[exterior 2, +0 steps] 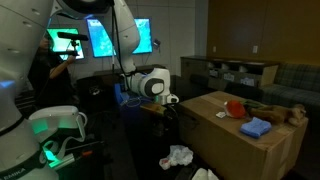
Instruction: Put the white towel on the table, then the blue sponge on the box, the right duster on the table, the moose doll on the box, the duster on the table, the turnip plushie on the box, the plastic on the table and finally the first left duster on the box
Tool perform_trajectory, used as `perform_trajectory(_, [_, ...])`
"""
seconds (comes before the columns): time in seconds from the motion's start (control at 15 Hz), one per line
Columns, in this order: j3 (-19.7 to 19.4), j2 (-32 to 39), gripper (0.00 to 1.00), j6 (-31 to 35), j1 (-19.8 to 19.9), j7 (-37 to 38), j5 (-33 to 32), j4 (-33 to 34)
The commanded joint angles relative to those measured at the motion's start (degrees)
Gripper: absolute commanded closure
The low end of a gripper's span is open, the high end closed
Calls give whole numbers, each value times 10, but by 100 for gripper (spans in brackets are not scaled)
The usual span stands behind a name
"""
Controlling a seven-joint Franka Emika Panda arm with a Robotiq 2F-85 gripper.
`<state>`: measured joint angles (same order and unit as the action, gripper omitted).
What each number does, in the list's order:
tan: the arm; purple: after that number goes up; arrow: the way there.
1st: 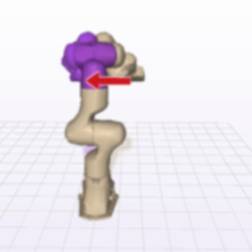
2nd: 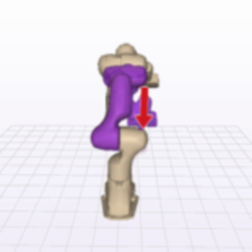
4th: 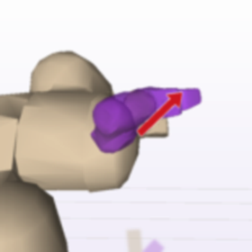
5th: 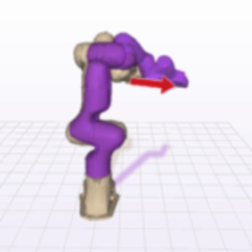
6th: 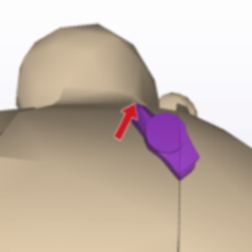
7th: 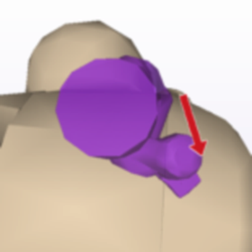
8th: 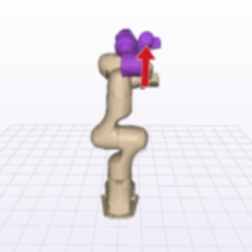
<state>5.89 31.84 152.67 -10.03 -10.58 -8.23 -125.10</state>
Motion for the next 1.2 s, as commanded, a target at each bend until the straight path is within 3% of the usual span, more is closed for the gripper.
perform_trajectory(0.0, [39,-85,68,-65,52,-52,27,-25])
perform_trajectory(0.53, [39,-167,68,-136,83,-87,95,37])
perform_trajectory(1.13, [10,-86,68,-106,60,-10,60,188])
